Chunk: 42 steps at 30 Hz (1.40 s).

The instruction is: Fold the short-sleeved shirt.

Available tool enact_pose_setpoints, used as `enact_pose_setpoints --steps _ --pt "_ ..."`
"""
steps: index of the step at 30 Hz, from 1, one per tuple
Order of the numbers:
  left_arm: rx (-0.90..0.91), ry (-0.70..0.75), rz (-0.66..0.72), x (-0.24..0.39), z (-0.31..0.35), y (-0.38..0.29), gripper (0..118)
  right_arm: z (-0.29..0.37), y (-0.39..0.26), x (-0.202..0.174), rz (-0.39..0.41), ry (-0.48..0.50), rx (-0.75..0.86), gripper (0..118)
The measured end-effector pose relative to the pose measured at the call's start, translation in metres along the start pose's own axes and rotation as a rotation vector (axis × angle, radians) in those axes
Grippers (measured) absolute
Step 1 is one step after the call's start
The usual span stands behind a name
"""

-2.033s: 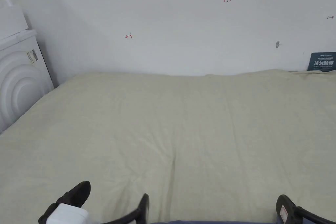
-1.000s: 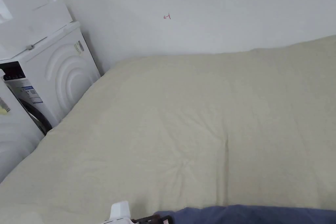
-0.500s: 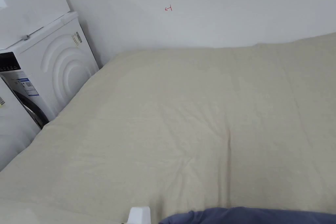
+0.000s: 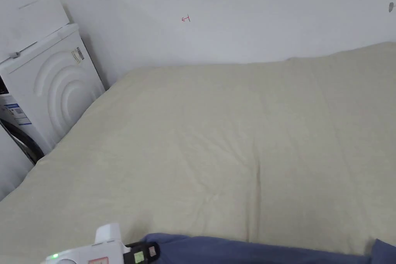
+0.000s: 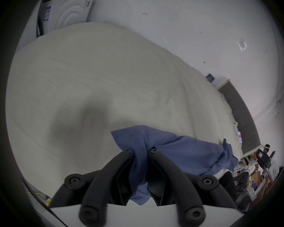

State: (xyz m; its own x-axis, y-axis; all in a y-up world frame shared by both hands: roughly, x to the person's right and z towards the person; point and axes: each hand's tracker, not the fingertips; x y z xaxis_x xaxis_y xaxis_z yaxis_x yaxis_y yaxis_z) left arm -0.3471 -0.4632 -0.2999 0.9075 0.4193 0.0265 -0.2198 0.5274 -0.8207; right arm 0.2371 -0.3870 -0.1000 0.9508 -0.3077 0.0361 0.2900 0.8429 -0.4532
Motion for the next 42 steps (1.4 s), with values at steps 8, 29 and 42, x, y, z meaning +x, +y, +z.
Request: enact_pose_setpoints --steps 8,29,42 --pt "0.047 0.073 -0.123 0.031 0.029 0.032 9 0.001 -0.004 0.01 -0.029 -0.021 -0.01 0" --pt "-0.042 -0.259 -0.293 0.241 -0.059 -0.03 59 0.019 -0.022 0.037 -0.15 -0.093 -0.038 1" --pt "-0.196 -0.319 -0.083 0.195 -0.094 -0.074 12 0.011 -0.026 0.028 -0.137 -0.069 -0.069 1"
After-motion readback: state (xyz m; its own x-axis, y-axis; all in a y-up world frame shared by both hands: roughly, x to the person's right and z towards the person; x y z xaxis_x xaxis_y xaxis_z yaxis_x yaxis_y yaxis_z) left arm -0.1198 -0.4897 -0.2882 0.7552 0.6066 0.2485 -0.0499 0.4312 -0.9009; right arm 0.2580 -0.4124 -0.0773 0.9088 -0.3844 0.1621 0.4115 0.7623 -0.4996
